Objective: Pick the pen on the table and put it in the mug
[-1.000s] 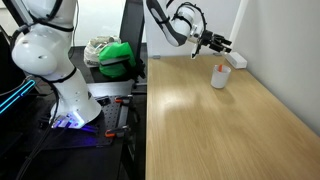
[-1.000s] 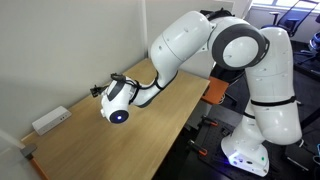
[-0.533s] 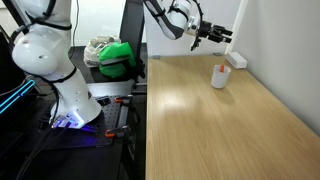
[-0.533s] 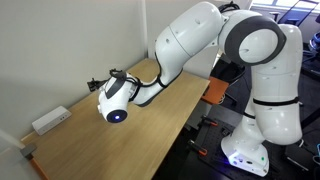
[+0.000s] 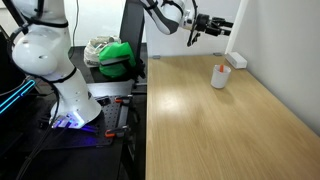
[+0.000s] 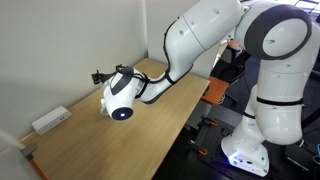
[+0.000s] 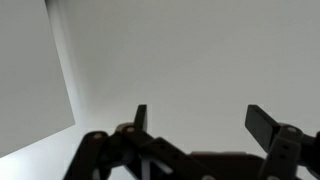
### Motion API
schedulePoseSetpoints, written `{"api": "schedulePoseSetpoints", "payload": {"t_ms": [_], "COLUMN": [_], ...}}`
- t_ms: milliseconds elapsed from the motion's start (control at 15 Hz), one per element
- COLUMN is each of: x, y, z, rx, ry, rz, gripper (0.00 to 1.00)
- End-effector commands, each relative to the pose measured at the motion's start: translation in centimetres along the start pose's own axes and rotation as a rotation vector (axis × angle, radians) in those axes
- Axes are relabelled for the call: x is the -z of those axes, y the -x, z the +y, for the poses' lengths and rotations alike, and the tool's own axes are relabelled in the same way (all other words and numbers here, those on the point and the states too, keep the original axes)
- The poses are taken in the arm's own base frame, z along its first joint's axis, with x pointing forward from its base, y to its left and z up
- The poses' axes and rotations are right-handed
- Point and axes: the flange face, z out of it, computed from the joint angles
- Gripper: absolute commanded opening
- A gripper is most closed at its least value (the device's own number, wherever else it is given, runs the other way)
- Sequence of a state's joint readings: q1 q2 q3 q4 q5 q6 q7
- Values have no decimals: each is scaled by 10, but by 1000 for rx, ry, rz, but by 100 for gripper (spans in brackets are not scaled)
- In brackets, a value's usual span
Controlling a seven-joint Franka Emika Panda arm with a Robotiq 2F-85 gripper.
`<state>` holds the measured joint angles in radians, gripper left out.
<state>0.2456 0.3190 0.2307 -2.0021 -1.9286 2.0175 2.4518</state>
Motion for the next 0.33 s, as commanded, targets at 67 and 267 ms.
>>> {"api": "schedulePoseSetpoints", "payload": {"t_ms": [67,267], "x": [3,4], "y": [-2,-2], "z": [2,4], "rx": [-4,-2], "ry": [0,0], "rz": [2,1], "gripper": [100,100]}}
